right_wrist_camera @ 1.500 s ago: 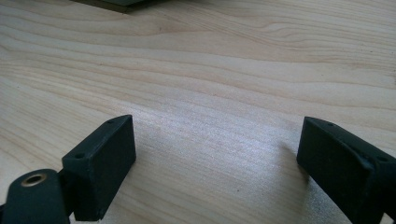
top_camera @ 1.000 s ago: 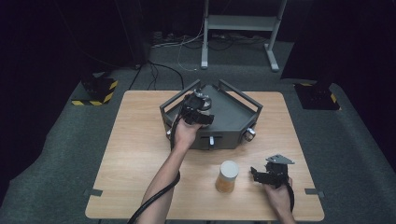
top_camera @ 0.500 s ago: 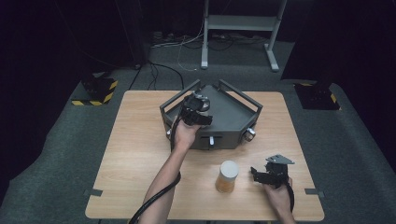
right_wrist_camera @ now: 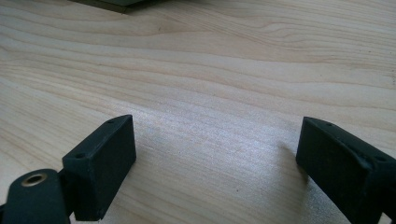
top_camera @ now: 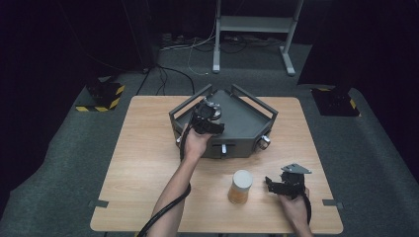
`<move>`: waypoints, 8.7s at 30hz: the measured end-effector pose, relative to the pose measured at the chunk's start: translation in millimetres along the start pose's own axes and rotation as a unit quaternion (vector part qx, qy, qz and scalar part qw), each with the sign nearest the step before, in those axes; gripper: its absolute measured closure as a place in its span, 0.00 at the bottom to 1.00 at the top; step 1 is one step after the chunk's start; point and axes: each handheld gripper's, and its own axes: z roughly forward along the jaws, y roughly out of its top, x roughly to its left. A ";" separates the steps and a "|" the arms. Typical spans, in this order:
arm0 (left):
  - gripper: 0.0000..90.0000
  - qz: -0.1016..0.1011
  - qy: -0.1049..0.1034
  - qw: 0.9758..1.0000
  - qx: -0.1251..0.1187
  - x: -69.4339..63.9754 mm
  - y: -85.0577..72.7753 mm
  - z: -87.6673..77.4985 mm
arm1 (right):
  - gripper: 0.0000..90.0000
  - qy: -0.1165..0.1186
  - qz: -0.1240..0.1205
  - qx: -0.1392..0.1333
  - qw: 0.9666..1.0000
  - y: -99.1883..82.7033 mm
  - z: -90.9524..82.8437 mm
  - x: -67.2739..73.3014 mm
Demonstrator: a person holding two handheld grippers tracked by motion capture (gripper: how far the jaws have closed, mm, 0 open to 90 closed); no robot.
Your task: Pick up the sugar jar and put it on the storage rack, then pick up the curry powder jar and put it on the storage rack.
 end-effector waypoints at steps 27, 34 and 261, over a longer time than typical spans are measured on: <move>0.14 -0.001 0.015 1.000 -0.015 -2.8 -12.9 -8.0 | 0.13 0.001 0.001 0.000 1.000 0.1 0.1 -0.4; 0.11 -0.068 0.021 0.994 -0.087 -13.5 -50.2 -16.5 | 0.13 0.001 0.001 0.000 1.000 0.0 0.0 -0.3; 0.07 -0.181 0.033 0.974 -0.134 -73.7 -226.8 30.4 | 0.08 0.220 -0.128 -0.043 0.966 5.0 -27.6 22.0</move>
